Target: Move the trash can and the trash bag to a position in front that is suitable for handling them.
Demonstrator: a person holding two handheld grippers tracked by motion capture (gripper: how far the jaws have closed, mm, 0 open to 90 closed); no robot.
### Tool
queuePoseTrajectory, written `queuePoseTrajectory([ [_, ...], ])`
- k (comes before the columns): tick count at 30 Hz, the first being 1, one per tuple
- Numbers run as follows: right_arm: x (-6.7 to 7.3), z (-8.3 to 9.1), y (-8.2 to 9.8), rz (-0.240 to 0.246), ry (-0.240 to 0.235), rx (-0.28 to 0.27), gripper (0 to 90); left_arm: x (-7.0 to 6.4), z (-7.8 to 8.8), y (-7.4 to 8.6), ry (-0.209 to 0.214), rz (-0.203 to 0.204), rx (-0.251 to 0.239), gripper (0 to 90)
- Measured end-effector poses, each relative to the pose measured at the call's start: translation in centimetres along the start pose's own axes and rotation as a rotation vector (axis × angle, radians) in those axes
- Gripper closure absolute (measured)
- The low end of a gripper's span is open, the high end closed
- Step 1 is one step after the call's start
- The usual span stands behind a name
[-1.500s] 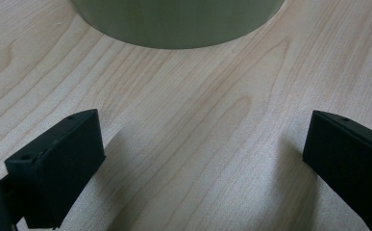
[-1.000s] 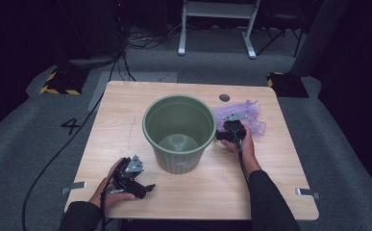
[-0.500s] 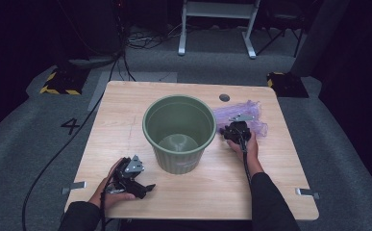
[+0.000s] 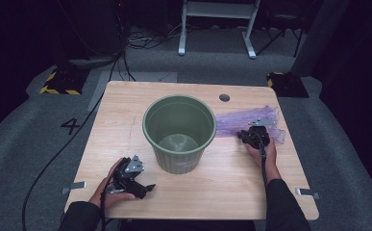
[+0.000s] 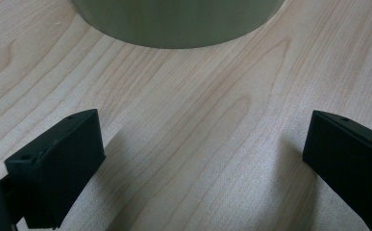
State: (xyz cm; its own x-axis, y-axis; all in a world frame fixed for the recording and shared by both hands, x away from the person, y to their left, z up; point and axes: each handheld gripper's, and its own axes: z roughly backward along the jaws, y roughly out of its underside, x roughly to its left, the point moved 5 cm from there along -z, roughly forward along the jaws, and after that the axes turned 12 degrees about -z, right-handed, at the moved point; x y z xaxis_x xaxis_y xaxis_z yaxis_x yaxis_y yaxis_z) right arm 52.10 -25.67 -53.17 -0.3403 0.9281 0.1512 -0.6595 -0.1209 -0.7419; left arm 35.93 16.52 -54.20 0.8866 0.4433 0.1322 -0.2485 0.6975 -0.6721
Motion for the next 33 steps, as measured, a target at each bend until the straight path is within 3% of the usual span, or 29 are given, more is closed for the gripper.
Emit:
queuePoseTrajectory([
  [3,-0.1,0.2,0.2,0.009,0.007,-0.002,70.6,0.0,0.0,0.0,0.001,0.001,0.0,0.3],
  [5,0.1,0.3,0.1,0.016,0.009,-0.006,62.4,0.0,0.0,0.0,0.001,0.001,0.0,0.3],
  [15,1.5,1.1,-0.6,0.021,-0.035,-0.049,38.1,0.0,0.0,0.0,0.001,0.001,0.0,0.3],
  [20,3.7,2.0,-1.2,0.043,-0.106,-0.094,34.2,0.0,0.0,0.0,0.0,0.0,0.0,0.3],
  [23,5.8,2.6,-1.2,0.091,-0.159,-0.108,32.2,0.0,0.0,0.0,0.001,0.001,0.0,0.3],
  [28,9.4,3.7,-0.5,0.157,-0.284,-0.094,28.2,0.0,0.0,0.0,0.0,-0.001,-0.001,0.3],
  [33,11.8,4.6,0.6,0.208,-0.378,-0.059,26.0,0.1,-0.3,-0.3,-0.007,0.011,0.0,0.0],
])
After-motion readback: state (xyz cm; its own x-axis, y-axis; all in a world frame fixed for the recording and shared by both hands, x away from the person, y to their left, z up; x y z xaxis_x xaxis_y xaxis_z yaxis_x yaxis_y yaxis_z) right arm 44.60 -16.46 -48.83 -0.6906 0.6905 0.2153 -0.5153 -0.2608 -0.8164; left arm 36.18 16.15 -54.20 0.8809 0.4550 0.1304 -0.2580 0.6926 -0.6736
